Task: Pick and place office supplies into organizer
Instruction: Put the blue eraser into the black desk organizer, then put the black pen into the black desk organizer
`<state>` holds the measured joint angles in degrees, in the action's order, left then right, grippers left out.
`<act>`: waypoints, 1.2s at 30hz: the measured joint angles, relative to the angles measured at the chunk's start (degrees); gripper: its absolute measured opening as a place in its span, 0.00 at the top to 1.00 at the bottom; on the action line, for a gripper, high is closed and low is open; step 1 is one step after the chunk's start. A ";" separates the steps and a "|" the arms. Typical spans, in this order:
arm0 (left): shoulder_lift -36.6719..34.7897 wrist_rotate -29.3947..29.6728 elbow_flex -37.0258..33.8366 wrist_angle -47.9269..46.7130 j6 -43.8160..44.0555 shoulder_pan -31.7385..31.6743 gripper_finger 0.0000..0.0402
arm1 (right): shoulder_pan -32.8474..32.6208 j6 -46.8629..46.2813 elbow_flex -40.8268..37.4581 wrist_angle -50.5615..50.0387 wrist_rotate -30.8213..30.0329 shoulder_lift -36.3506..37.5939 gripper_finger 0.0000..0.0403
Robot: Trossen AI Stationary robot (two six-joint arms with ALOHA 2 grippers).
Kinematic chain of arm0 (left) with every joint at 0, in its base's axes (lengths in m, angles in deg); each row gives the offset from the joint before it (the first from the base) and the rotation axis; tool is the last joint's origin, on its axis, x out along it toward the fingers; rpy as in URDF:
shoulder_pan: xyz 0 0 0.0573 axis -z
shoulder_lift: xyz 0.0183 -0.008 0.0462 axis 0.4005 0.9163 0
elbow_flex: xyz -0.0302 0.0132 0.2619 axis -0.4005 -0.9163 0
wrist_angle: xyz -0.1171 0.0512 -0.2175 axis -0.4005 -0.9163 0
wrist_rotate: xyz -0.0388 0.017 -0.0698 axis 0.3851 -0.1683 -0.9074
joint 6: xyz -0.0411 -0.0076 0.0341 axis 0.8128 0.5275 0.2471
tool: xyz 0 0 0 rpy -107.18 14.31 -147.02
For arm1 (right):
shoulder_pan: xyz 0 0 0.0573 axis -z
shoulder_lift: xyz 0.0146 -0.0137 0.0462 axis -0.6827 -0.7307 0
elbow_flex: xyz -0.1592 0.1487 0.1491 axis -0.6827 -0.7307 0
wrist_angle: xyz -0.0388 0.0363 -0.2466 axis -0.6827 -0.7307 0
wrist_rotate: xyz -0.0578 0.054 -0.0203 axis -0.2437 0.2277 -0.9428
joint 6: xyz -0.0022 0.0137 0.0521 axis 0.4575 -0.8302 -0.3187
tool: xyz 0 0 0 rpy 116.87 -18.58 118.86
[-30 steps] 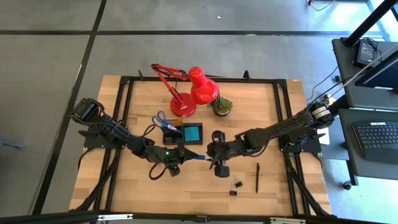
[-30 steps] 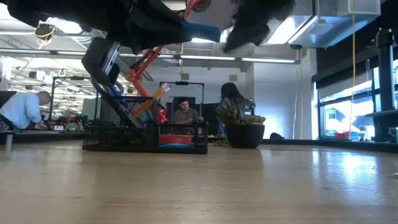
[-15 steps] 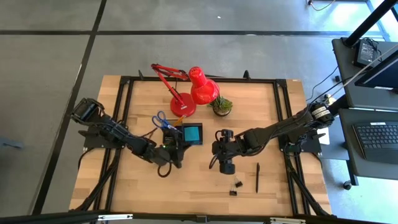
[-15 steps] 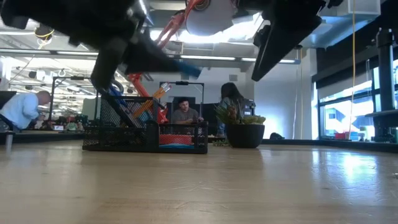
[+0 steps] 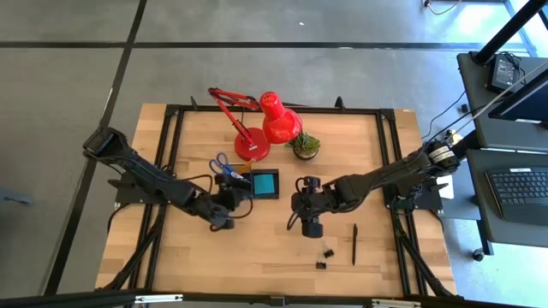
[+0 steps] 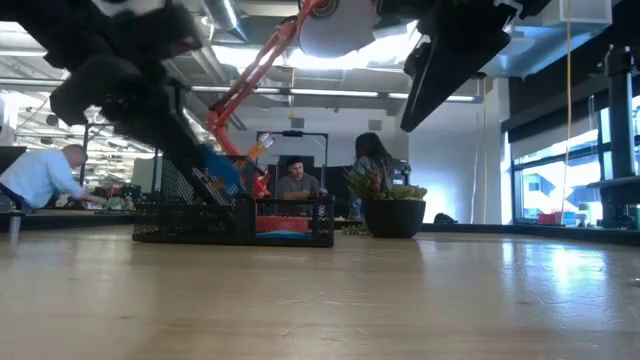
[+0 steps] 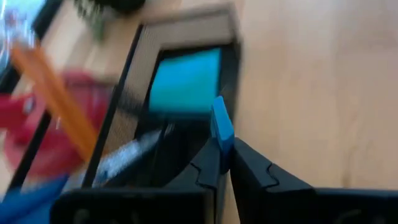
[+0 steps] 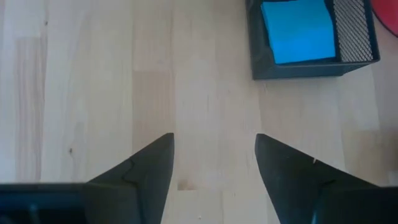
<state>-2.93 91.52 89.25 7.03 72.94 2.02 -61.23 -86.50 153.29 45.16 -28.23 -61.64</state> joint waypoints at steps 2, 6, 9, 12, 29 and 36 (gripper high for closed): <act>0.18 0.02 0.00 -3.96 3.12 -0.69 0.95 | 0.13 0.01 0.00 0.02 0.00 0.00 0.44; 0.74 0.01 0.00 -7.16 6.17 -2.56 0.95 | 0.07 0.91 -0.02 0.76 0.00 0.00 0.44; 0.92 -0.14 0.00 -7.08 6.14 -3.73 0.95 | 0.05 1.05 -0.02 1.03 0.00 -0.02 0.44; 0.92 -1.62 0.00 -7.03 5.77 -4.47 0.95 | 0.07 1.16 -0.02 1.03 0.00 -0.02 0.44; 0.94 -4.13 0.00 -6.97 4.34 -5.13 0.86 | 0.07 1.22 -0.04 1.01 0.00 -0.05 0.44; 0.98 -4.06 2.04 -7.04 -2.46 -5.12 0.86 | 0.07 1.29 -0.04 0.70 0.00 -0.05 0.44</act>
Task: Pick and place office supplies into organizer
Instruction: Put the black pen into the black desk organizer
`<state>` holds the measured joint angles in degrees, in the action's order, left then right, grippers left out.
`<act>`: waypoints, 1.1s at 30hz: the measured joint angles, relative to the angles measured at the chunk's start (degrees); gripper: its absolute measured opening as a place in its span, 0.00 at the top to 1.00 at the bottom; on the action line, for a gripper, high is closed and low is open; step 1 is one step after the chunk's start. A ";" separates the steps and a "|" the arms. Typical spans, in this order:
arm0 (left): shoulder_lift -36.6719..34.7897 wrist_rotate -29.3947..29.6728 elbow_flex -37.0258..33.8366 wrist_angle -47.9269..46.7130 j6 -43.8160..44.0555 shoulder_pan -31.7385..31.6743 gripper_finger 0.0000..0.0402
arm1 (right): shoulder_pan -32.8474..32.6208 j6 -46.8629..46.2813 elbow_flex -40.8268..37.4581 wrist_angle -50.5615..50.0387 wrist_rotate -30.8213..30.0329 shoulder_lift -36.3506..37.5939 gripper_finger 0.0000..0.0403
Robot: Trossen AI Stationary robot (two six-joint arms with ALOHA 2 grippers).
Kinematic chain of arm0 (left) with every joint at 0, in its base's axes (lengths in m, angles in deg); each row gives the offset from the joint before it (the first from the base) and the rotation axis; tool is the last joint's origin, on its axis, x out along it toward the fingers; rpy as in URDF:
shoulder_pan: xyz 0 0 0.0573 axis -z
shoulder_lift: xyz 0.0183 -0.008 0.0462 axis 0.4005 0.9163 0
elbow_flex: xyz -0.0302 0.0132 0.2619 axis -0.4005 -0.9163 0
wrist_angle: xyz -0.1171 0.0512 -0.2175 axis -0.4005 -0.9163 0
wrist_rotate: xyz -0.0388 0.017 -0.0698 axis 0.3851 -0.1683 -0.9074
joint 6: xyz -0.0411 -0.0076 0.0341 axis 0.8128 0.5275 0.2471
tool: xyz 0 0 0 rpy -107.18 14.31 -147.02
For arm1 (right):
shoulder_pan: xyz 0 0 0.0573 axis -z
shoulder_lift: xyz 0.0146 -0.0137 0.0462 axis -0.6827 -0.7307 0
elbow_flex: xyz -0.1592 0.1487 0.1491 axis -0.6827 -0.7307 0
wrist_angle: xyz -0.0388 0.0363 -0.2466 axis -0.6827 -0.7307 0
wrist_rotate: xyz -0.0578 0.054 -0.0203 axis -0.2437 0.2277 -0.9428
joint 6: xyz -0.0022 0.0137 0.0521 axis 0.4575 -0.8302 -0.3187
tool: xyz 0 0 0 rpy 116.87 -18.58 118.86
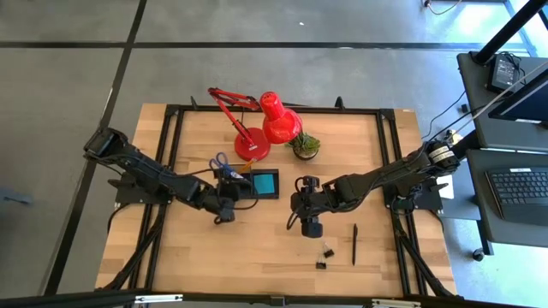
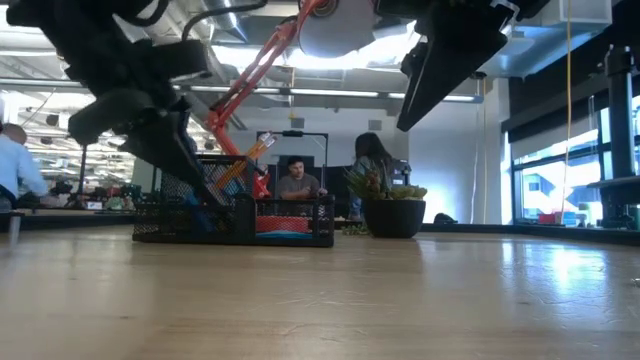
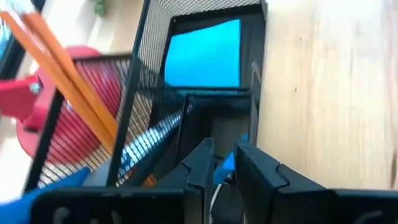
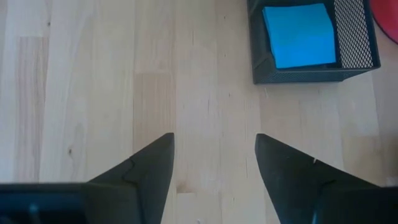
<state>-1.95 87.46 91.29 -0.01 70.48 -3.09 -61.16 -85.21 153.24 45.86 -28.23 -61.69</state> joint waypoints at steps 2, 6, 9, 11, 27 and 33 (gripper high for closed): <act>0.00 -0.02 0.65 -0.45 -2.04 0.00 0.85 | 0.00 -0.11 0.00 0.02 0.02 0.00 0.44; 0.00 -0.02 1.60 -0.70 -4.28 0.00 0.84 | -0.05 -0.30 0.00 -0.34 0.10 0.00 0.44; 0.00 -0.36 2.14 0.00 -4.39 0.00 0.85 | -0.68 -1.78 -0.02 -2.33 0.70 0.00 0.44; 0.00 -1.67 2.16 1.44 -4.44 0.00 0.85 | -1.82 -2.23 -0.02 -2.86 1.38 0.00 0.44; 0.00 -17.25 2.16 26.57 -19.18 0.00 0.85 | -13.33 -28.12 -0.02 -6.07 1.75 0.04 0.44; 0.00 -17.25 2.16 27.64 -21.98 0.00 0.84 | -14.90 -42.06 -0.02 -8.74 5.67 0.07 0.44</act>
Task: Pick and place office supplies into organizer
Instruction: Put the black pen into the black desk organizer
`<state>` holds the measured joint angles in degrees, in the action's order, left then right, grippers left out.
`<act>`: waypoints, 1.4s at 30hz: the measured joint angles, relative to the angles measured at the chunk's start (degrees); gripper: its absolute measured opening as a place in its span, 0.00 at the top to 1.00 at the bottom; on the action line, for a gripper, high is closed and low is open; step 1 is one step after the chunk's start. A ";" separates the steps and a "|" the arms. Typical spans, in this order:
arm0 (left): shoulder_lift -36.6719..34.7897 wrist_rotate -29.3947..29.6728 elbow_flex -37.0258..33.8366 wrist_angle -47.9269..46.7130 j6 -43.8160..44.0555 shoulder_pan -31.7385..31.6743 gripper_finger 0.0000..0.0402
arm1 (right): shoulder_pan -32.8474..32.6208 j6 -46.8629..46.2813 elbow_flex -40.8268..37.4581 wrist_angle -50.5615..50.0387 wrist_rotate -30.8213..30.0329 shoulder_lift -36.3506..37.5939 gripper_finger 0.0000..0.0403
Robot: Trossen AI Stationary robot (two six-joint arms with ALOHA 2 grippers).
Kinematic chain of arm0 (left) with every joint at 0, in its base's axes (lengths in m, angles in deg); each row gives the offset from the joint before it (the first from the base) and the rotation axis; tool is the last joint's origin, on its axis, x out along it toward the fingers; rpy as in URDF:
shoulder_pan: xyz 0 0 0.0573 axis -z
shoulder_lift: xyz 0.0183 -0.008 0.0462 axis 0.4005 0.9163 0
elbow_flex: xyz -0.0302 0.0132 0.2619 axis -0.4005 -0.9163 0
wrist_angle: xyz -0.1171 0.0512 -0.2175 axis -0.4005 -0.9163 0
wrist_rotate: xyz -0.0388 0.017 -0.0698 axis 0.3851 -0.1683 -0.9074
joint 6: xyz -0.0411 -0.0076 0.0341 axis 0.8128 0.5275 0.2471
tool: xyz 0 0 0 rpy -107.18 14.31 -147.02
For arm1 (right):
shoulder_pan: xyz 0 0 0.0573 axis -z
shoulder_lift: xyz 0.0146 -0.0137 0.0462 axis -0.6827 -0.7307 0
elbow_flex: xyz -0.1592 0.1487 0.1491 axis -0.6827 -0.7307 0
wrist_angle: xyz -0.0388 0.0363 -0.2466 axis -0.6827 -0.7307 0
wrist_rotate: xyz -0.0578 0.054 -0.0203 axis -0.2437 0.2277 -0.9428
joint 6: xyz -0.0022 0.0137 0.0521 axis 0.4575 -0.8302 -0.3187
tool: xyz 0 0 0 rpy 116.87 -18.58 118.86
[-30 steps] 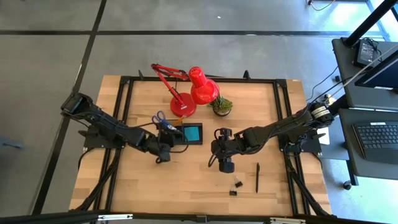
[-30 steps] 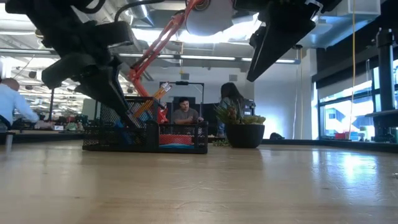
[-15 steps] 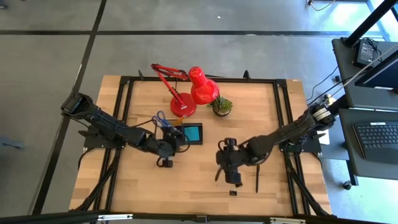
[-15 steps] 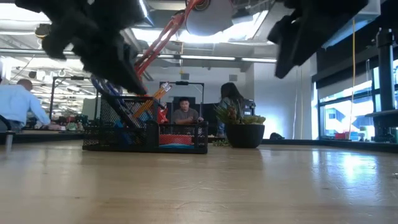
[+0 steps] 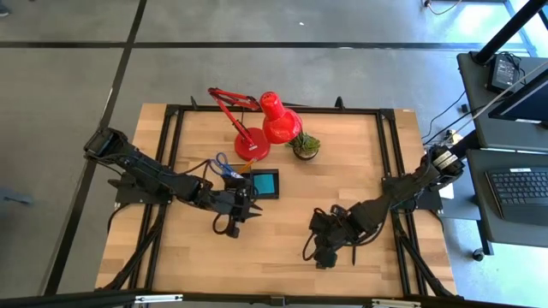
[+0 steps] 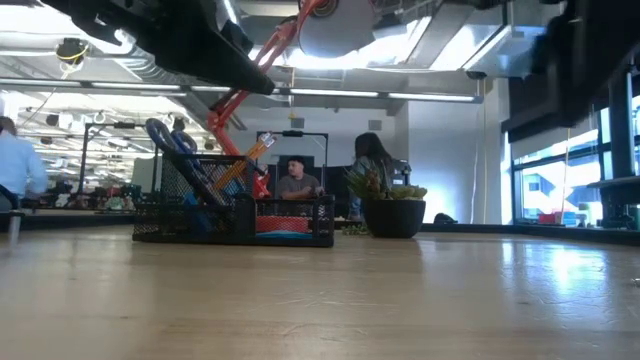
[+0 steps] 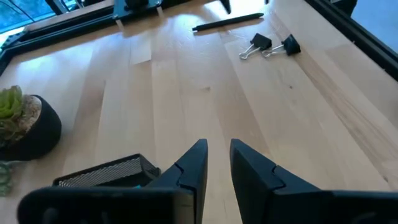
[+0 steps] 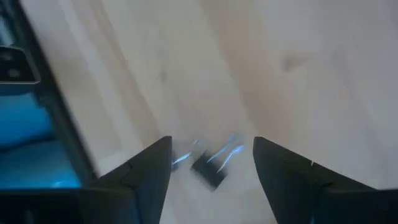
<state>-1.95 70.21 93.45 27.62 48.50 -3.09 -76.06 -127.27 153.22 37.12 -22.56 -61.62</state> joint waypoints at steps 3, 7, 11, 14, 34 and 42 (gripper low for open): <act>0.00 0.00 0.00 0.00 -0.01 0.00 0.83 | -0.27 -5.34 0.00 0.00 5.05 0.00 0.44; 0.00 0.00 0.00 0.01 -0.03 0.00 0.83 | -0.35 -13.54 0.00 -1.33 7.63 0.00 0.44; 0.00 0.86 0.00 -0.01 -0.05 0.00 0.84 | -0.89 -20.06 0.00 -6.07 7.93 0.02 0.44; 0.00 1.01 0.00 -0.01 -0.05 0.00 0.84 | -2.52 -23.46 0.00 -13.05 7.53 0.04 0.44; 0.00 0.27 -0.02 -7.70 -6.22 0.00 0.85 | -14.50 -67.65 -4.09 -29.71 1.95 4.41 0.44; 0.00 0.15 -0.02 -13.35 -4.33 0.00 0.84 | -13.54 -68.65 -16.81 -10.48 -4.38 10.80 0.44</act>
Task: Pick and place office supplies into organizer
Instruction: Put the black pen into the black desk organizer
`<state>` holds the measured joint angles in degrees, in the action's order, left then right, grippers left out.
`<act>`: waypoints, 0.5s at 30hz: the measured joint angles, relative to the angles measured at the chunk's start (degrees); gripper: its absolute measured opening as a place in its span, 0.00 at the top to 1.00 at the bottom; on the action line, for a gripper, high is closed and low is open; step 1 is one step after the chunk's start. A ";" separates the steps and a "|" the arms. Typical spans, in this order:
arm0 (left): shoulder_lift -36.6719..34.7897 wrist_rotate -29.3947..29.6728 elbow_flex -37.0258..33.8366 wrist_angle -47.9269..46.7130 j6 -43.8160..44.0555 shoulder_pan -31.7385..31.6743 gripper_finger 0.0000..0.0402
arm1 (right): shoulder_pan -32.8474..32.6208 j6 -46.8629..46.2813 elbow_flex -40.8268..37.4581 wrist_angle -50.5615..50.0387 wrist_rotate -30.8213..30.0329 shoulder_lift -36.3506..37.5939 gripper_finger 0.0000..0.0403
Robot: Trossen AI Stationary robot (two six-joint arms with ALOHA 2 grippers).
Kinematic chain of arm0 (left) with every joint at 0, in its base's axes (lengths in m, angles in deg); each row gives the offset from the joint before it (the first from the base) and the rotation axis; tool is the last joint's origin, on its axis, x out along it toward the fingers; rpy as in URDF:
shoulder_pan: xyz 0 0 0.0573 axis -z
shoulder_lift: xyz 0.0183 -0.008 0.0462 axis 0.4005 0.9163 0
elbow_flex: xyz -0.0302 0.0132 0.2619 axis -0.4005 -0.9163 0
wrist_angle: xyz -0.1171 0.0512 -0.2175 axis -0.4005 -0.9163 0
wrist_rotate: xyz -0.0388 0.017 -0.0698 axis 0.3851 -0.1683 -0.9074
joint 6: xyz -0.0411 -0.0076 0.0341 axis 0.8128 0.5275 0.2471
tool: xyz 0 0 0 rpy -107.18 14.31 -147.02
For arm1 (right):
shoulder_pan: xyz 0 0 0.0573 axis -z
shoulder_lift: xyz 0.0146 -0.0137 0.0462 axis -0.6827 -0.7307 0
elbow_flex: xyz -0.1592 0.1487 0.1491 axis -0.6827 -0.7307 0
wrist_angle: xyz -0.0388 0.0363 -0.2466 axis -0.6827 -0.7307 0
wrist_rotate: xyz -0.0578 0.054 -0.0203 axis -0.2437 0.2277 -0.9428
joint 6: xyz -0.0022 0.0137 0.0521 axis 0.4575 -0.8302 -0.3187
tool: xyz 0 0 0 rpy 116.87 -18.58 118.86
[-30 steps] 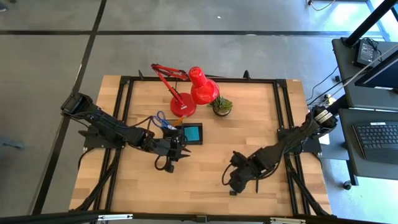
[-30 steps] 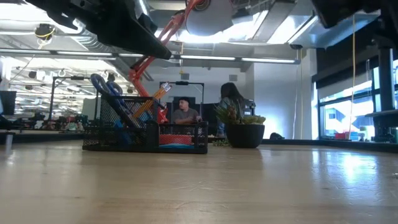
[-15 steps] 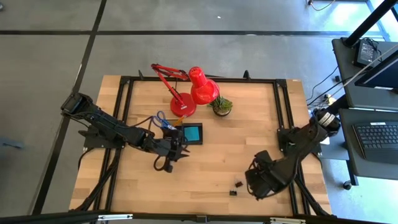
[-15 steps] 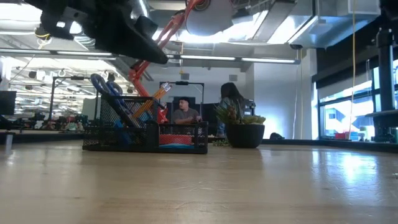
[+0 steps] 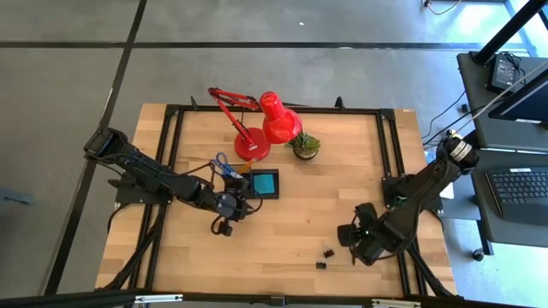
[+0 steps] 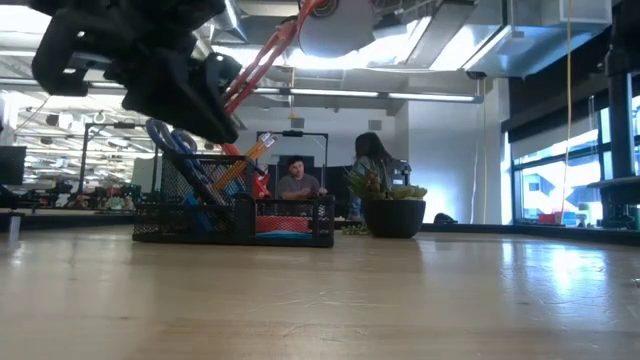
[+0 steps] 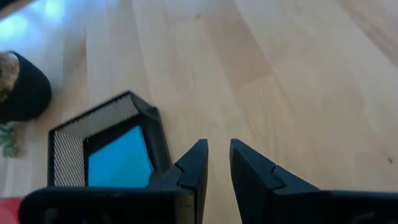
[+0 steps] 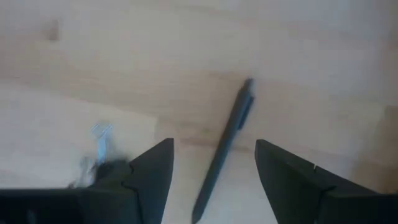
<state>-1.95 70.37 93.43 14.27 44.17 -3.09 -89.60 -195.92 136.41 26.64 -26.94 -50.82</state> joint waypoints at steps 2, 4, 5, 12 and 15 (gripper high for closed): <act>-0.01 0.00 0.00 -0.94 0.03 0.00 0.85 | 0.13 -1.03 -2.21 1.68 0.12 -0.44 0.44; 0.00 0.00 0.00 -1.49 -0.03 0.00 0.85 | 0.38 -1.73 -3.94 4.98 0.35 -0.93 0.44; 0.00 0.00 0.00 -1.75 -0.04 0.00 0.85 | 0.52 -1.90 -4.65 6.39 0.45 -1.12 0.44; 0.00 0.02 0.00 -2.74 -0.16 0.00 0.85 | 1.20 -2.96 -7.05 10.92 3.27 -3.66 0.44; 0.00 0.02 0.00 -2.72 -0.68 0.00 0.85 | 1.23 -2.80 -7.12 10.75 4.22 -4.82 0.44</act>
<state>-1.95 70.39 93.43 11.55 43.49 -3.09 -88.37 -198.72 129.29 37.39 -22.72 -55.64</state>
